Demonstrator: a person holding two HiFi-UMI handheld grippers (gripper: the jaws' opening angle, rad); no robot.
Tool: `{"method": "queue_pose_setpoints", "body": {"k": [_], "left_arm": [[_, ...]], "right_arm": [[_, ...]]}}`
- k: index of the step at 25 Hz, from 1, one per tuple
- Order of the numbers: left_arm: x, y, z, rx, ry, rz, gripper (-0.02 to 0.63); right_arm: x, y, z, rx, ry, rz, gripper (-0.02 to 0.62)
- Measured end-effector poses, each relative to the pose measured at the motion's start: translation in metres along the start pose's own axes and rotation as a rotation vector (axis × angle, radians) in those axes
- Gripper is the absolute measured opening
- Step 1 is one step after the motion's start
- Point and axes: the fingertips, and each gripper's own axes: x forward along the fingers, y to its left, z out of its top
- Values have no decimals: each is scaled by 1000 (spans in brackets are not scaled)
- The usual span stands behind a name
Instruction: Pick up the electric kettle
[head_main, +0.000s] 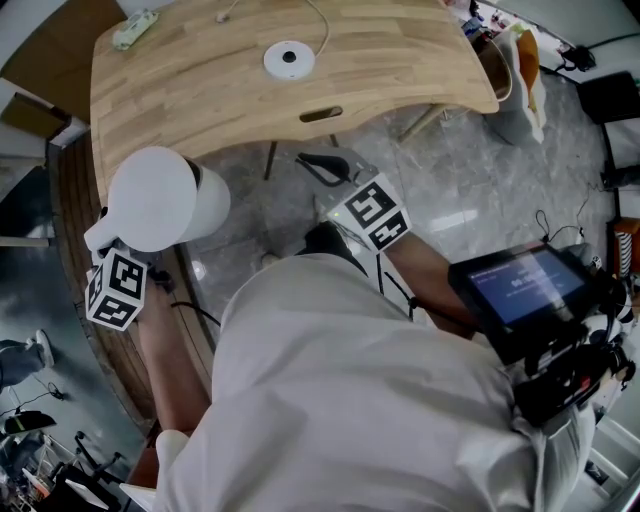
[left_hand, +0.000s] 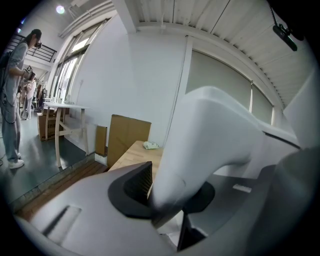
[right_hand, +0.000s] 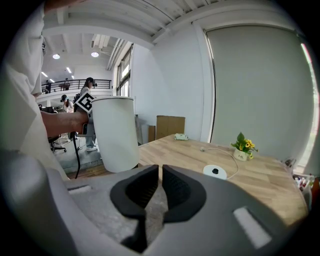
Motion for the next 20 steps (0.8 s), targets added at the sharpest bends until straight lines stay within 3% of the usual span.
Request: {"method": "queue_pose_setpoints", "body": {"k": [20], "left_arm": [[11,-15,-3,15,17,-35,101]], "right_arm": [[-3,-5,-1,-10,2,-5,26]]}}
